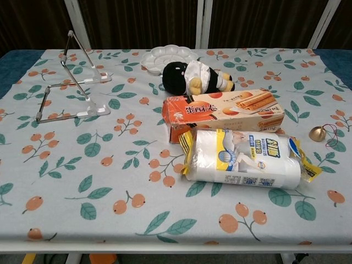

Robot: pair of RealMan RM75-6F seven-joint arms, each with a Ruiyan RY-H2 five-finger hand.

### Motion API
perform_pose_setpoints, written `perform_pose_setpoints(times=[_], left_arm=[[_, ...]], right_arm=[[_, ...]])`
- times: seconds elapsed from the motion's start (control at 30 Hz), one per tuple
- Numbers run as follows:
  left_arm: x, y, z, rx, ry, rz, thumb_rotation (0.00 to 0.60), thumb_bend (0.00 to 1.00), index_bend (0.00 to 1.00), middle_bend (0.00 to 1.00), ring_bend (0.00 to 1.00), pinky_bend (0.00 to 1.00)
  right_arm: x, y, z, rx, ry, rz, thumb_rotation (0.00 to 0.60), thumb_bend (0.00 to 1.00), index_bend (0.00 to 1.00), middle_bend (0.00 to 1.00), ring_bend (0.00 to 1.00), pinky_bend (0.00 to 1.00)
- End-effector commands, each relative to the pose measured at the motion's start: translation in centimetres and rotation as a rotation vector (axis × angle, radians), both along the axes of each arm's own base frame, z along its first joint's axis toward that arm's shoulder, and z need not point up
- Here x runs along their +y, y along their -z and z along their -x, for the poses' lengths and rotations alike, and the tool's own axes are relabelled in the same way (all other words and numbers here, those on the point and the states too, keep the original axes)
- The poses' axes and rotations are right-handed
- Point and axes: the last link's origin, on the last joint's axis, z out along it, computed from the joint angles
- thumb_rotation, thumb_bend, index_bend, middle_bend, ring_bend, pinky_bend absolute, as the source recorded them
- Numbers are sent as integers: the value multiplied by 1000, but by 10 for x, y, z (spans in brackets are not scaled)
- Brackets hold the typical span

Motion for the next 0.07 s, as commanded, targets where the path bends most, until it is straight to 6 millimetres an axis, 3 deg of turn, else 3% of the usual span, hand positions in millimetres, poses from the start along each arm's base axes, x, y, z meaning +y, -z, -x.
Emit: perform_pose_setpoints(times=[0.03,0.07], left_arm=[[1,-6,-1,10,0,-20,600,59,53,30,0,16],[1,-7,-2,14,3,-24,600,59,53,30,0,16]], right_arm=[[31,-5,31,-10,14,29,600,47,0,0,0,0],[32,-5,34,-11,16,33,600,47,0,0,0,0]])
